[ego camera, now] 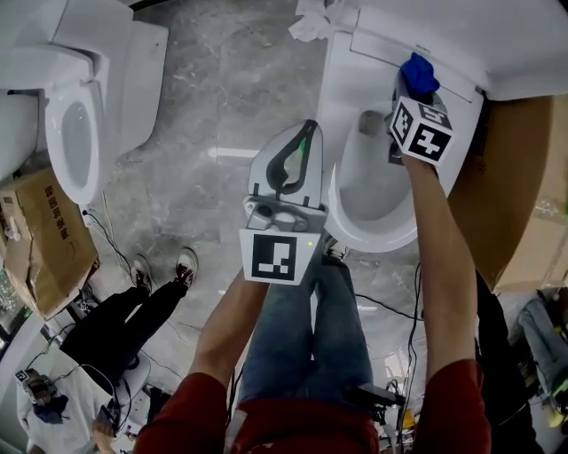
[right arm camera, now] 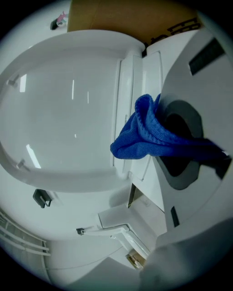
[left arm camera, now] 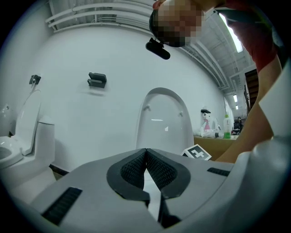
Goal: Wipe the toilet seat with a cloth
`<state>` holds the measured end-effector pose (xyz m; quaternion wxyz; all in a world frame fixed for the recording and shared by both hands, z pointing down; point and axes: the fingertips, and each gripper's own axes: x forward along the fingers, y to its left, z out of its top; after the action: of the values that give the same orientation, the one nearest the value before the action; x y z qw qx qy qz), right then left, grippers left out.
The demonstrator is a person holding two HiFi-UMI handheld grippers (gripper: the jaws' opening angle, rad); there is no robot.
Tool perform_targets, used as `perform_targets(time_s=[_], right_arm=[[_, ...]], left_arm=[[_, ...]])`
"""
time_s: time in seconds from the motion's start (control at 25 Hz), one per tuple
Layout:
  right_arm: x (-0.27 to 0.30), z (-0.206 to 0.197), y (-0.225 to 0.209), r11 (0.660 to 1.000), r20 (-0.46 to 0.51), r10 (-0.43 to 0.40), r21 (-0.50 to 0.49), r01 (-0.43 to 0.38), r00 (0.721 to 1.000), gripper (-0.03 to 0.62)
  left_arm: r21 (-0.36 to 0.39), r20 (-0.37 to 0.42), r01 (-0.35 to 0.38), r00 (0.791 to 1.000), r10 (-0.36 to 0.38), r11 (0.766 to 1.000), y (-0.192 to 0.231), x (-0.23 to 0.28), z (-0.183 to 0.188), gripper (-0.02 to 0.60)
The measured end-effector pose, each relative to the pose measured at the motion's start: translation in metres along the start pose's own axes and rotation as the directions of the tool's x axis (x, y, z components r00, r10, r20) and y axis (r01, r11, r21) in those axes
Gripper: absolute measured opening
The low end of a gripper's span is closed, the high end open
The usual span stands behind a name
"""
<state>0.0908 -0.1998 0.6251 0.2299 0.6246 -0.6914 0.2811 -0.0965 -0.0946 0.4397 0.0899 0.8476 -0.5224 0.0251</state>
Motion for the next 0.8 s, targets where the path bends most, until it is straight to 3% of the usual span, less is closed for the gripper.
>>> perform_targets(time_s=[0.2,0.4,0.8], right_arm=[[0.013,0.009,0.056,0.982,-0.022,0.088,-0.166,-0.09,0.996,0.054],[0.019,0.01,0.11,0.898,-0.089,0.16,-0.401,-0.182,0.983,0.054],[-0.008,-0.02,0.158,0.772,-0.164,0.258,-0.558,-0.305,0.952,0.054]], left_arm=[[0.005,-0.012,-0.024,1.0,0.024,1.0,0.012,-0.011,-0.004,0.017],[0.014,-0.013,-0.057,0.998,0.057,0.998,0.028,-0.025,-0.005,0.017],[0.013,0.009,-0.101,0.995,0.101,0.995,0.041,-0.045,0.003,0.017]])
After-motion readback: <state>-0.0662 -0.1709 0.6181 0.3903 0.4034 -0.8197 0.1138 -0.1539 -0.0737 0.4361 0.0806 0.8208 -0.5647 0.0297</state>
